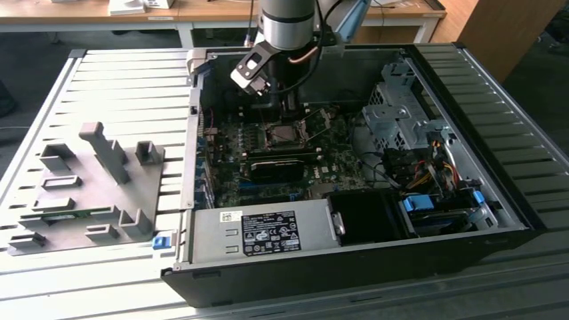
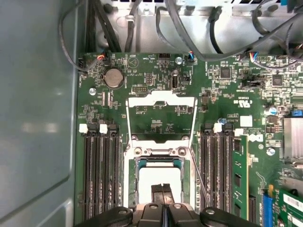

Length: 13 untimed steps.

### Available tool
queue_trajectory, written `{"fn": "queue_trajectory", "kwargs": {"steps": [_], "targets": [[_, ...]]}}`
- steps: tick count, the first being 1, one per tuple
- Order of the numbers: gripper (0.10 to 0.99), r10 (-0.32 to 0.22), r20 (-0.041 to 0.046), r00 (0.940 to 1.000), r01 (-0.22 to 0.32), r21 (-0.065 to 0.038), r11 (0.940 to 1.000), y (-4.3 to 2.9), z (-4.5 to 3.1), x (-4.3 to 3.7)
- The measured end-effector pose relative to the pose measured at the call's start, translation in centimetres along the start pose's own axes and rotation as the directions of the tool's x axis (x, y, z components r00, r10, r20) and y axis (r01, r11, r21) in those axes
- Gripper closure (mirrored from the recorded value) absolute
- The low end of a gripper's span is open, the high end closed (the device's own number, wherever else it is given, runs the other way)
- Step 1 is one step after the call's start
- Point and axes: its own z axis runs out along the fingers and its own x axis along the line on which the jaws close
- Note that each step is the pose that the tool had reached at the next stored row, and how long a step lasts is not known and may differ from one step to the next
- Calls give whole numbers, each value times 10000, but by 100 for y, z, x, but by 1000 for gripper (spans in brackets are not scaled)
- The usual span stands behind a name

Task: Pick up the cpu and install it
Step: 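Close the cpu cover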

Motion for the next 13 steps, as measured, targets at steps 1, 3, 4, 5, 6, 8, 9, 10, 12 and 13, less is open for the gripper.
{"fn": "queue_trajectory", "kwargs": {"steps": [1, 3, 4, 5, 6, 8, 9, 10, 12, 13], "targets": [[980, -1, 0, 10000, 1, 0, 10000, 2, -22, 0], [980, -2, 4, 10000, 2, 15, 10000, 8, -58, 0], [980, -1, 3, 10000, 1, 16, 10000, 8, -79, 1], [980, 2, 1, 10000, -2, 16, 10000, 7, -111, 1], [980, 1, 2, 10000, -1, 16, 10000, 7, -151, 1], [980, 0, 3, 10000, 0, 16, 10000, 12, -244, 2], [980, 0, 3, 10000, 0, 16, 10000, 14, -289, 3], [980, 0, 2, 10000, 0, 16, 10000, 16, -333, 3], [980, 0, 5, 10000, 0, 17, 10000, 19, -383, 4], [980, -1, 1, 10000, 1, 15, 10000, 19, -382, 3]]}}
